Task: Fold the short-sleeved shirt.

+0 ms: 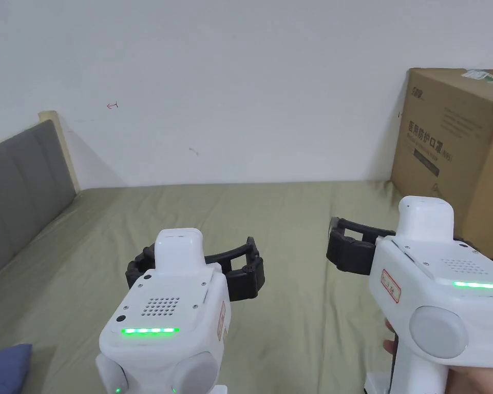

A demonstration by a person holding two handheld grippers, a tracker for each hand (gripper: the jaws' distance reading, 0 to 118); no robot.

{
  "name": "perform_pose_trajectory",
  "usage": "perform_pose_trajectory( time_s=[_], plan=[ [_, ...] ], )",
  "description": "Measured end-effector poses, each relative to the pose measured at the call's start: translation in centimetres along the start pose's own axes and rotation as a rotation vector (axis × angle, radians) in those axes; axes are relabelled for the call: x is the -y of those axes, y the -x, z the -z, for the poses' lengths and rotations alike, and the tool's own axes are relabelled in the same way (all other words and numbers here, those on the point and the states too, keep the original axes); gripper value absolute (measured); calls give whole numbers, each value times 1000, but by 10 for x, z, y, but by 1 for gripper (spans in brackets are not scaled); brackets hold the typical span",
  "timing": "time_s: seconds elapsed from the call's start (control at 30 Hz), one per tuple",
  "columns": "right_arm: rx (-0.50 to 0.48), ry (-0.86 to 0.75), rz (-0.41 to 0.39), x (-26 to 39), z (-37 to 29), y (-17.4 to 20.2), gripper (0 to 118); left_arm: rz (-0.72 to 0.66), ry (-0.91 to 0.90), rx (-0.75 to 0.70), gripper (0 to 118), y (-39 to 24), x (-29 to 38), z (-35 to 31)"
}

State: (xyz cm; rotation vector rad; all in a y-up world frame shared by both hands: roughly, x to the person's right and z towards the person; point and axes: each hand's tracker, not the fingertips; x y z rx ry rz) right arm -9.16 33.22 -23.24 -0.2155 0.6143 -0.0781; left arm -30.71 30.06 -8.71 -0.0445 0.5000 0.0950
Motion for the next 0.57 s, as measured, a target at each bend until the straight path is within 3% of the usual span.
perform_pose_trajectory(
  time_s=[0.1, 0.2, 0.3, 0.47, 0.57],
  plan=[
    [-18, 25, 8, -2, 3, 0, 118, -16, 2, 15, 118, 0, -1, 0],
    [-39, 50, -106, 1, 4, 4, 118, -7, 1, 6, 118, -1, 0, -1],
    [21, 45, -143, 8, 5, 12, 118, 7, 10, -2, 118, -1, 1, 2],
    [28, 68, -129, 10, 10, 11, 118, -3, 16, 4, 118, 1, 3, 2],
    [5, 45, -20, 7, 4, 3, 118, 3, 17, 0, 118, 4, 3, 2]
  ],
)
